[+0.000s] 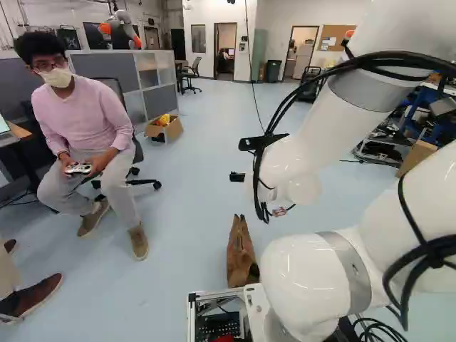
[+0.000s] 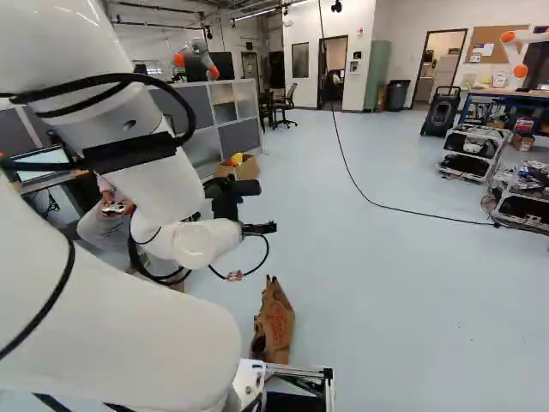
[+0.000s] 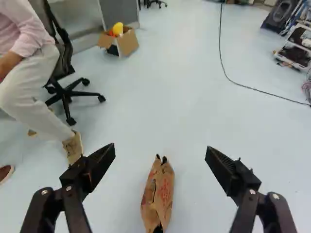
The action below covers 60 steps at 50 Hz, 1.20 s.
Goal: Pick up the grocery bag from the ground
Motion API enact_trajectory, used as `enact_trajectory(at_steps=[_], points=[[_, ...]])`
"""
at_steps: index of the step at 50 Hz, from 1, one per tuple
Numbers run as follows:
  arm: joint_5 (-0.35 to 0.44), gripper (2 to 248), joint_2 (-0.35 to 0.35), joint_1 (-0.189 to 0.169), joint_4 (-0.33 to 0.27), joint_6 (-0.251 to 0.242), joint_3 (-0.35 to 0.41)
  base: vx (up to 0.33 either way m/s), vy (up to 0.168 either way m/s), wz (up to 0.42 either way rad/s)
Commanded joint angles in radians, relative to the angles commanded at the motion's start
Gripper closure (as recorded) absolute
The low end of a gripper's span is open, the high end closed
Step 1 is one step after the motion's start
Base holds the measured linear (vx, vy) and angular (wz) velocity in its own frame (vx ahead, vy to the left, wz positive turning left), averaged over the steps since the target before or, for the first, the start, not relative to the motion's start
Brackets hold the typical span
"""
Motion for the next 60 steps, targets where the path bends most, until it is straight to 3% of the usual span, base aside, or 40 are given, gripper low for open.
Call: enact_trajectory(at_steps=[13, 60], points=[[-0.022, 3, -0.073, 0.0, -0.008, 0.0, -0.021, 0.0, 0.0, 0.0], [-0.022, 3, -0.544, 0.0, -0.008, 0.0, -0.199, 0.0, 0.0, 0.0]])
